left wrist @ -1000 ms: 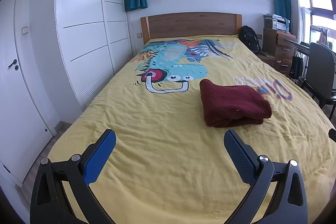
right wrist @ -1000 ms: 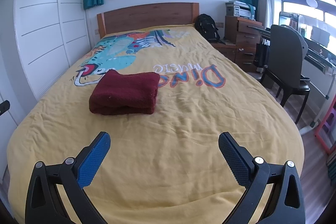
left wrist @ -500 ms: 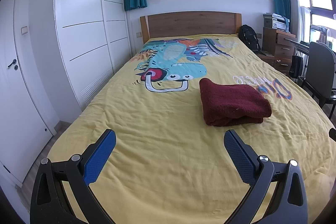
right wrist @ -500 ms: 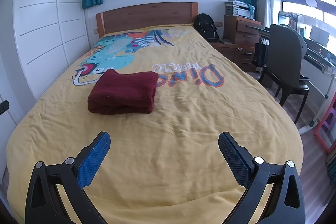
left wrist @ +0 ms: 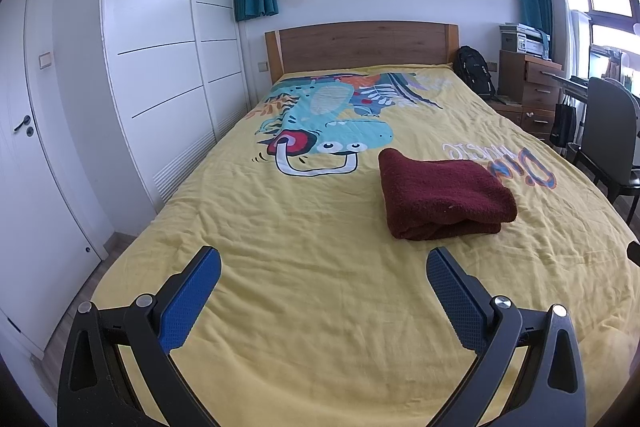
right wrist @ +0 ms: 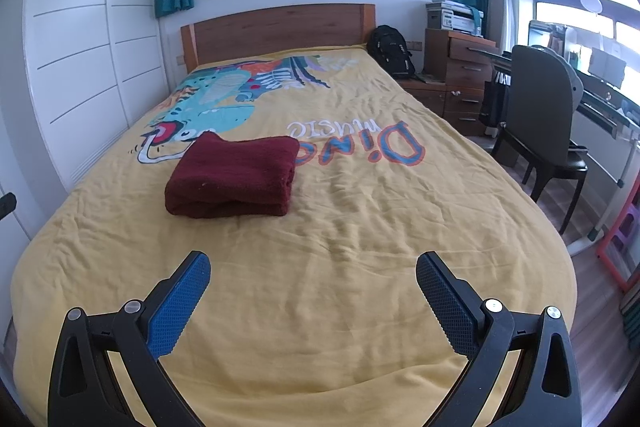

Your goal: Fold small clothes

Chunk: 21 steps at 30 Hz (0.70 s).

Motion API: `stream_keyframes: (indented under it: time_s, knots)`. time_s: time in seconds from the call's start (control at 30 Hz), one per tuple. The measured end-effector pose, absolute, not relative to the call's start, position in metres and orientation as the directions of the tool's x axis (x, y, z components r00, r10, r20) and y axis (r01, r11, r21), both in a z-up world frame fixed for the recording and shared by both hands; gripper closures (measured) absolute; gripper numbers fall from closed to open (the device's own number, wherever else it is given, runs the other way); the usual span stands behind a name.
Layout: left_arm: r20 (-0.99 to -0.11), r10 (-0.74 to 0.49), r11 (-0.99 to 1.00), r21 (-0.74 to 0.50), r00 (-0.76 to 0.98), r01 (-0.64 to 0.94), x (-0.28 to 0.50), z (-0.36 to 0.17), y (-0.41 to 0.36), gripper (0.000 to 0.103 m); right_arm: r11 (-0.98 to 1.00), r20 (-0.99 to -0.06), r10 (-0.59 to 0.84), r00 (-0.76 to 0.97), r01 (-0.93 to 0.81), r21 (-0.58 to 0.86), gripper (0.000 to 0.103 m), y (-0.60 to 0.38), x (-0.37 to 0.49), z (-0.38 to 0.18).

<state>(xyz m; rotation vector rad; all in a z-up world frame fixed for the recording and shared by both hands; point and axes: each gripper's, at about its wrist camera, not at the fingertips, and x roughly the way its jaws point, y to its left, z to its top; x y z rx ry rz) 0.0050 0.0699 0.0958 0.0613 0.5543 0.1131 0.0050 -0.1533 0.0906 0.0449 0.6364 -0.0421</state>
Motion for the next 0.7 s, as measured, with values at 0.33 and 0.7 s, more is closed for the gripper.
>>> stream_keyframes:
  time_s: [0.33,0.7]
  knots:
    - [-0.523,0.123,0.992,0.090,0.843,-0.089,0.0049,0.0947,0.0687,0.001,0.998,-0.596,-0.030,0.803,0.058,0.028,0.000,-0.1543,0.0049,0.0901]
    - [-0.526,0.123,0.992,0.090,0.842,-0.089,0.0043,0.0916,0.0668,0.001,0.997,-0.603,-0.037,0.797,0.066,0.026,0.000,-0.1549,0.0027,0.0859]
